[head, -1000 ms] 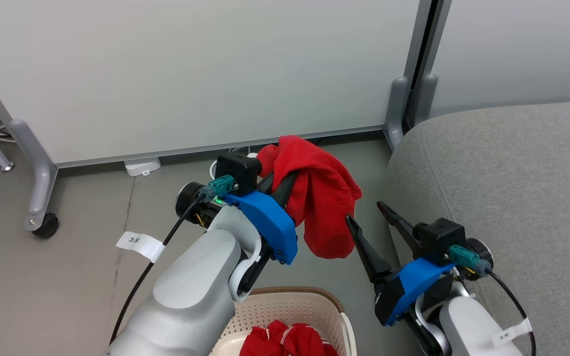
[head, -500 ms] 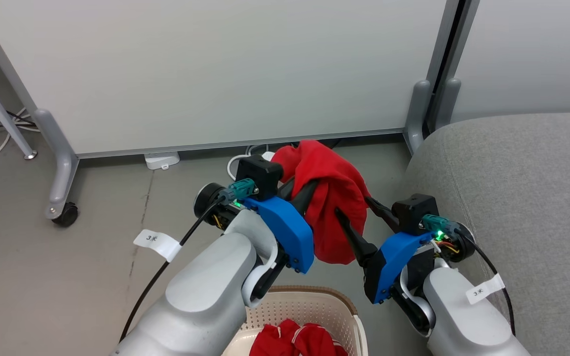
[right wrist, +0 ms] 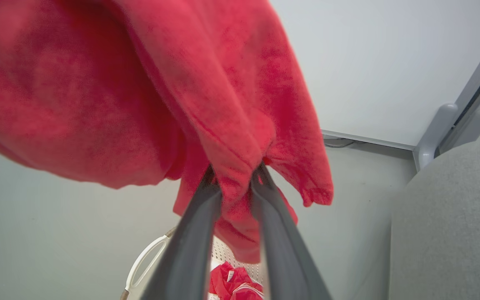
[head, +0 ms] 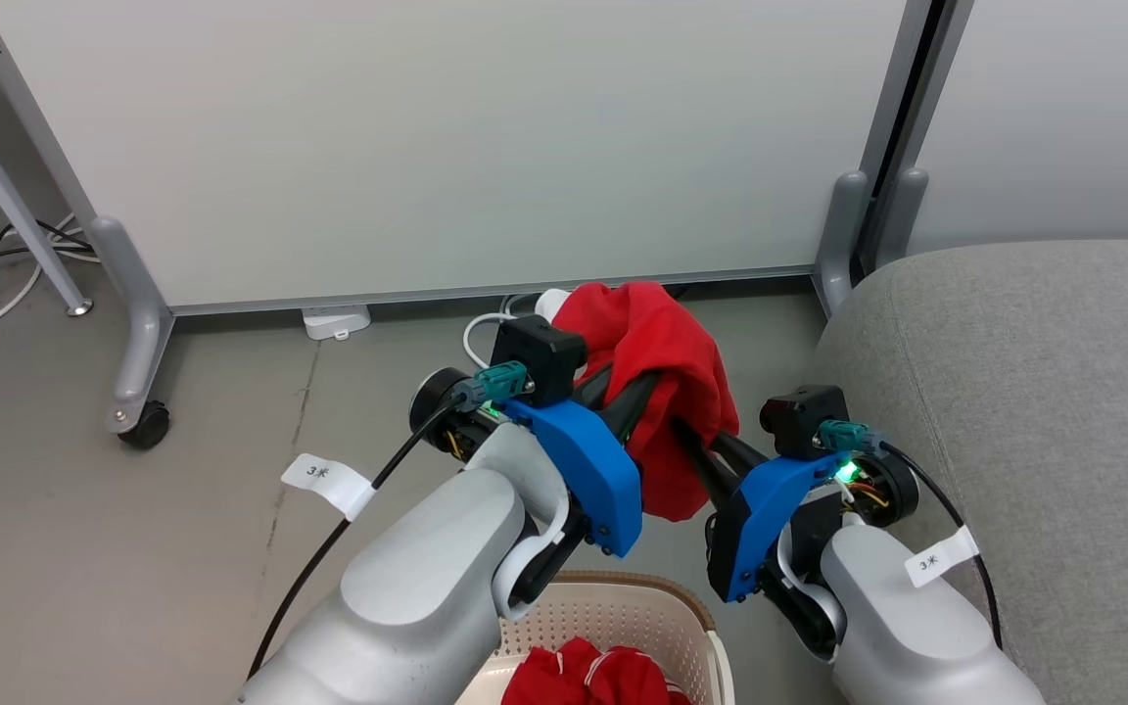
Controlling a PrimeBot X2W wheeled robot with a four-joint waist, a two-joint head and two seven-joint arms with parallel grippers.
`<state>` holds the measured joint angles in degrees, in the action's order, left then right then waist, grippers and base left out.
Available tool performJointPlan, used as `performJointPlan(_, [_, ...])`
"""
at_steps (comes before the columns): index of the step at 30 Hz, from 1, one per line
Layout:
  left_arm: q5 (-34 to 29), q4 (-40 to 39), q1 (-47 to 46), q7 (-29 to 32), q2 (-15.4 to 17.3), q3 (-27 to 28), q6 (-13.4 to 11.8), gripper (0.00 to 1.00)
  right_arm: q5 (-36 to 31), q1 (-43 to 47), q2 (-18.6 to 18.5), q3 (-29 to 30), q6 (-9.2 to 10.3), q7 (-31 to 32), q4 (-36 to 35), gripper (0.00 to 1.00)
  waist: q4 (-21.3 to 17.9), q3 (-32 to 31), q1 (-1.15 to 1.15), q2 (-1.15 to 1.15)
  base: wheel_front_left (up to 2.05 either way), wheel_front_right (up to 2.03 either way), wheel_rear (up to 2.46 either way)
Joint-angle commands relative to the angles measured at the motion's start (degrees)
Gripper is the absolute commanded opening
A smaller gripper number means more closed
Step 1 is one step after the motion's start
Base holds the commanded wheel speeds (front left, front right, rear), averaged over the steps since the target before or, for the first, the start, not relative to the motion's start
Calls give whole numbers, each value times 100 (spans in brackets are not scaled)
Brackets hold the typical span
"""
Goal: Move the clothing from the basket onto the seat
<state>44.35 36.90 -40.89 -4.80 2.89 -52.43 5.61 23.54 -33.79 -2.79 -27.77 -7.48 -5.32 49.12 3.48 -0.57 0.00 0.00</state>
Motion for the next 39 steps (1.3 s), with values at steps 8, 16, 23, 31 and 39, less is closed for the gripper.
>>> performJointPlan(8, [32,39,-72,-50,38,11,-31,0,299,-230,-18,-344,-3,-293,272,0,-66,13,0,0,0,0,0])
performJointPlan(16, [53,117,-100,-77,53,20,-56,0,467,-362,-18,-512,-2,-445,475,0,-97,16,0,0,0,0,0])
performJointPlan(23, [53,170,-89,-111,86,13,-102,100,566,-443,-18,-576,-3,-547,599,0,-118,38,0,0,0,0,0])
performJointPlan(31, [101,222,82,-242,165,30,-91,100,637,-531,-17,-640,-3,-641,757,0,-123,39,0,0,0,0,0])
performJointPlan(39, [187,164,380,-529,492,179,-201,100,707,-616,-18,-720,-3,-711,841,0,-155,39,0,0,0,0,0])
